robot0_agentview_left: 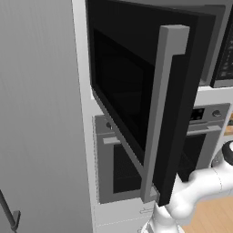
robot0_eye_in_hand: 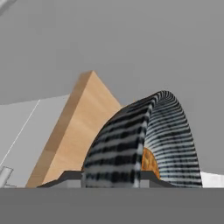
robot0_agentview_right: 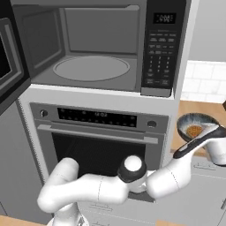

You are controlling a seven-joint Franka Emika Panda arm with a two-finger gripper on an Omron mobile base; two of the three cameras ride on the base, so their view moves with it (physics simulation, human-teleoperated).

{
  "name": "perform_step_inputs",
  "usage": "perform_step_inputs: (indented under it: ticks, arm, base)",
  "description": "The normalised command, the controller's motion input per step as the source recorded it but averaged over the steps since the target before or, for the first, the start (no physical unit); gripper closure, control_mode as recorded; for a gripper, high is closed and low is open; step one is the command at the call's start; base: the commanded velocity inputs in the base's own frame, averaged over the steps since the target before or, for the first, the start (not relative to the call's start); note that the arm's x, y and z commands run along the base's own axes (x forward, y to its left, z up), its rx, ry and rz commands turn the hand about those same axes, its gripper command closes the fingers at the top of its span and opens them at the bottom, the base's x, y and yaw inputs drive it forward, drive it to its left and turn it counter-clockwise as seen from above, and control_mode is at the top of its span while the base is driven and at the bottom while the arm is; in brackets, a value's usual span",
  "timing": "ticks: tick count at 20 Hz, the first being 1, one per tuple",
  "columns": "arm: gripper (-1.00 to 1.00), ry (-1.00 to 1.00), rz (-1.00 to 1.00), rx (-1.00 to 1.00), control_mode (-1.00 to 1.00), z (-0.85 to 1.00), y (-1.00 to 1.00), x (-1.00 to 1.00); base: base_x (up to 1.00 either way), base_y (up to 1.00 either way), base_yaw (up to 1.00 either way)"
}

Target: Open the microwave, place the bowl with waffle inside the microwave, then close the microwave door and turn it on.

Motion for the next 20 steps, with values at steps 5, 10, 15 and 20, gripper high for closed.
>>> perform_step_inputs:
  ticks: [5,10,15,20]
  arm:
    - [1.00,-0.15,0.13,-0.06,-1.00,0.40,0.00,-0.99]
    - [1.00,-0.15,0.13,-0.16,-1.00,0.00,0.12,-1.00]
    - [1.00,-0.15,0.10,-0.14,-1.00,0.02,0.08,-1.00]
    - [1.00,-0.17,0.10,-0.14,-1.00,0.00,0.11,-1.00]
  base:
    - [0.00,0.00,0.00]
    - [0.00,0.00,0.00]
    - [0.00,0.00,0.00]
    - [0.00,0.00,0.00]
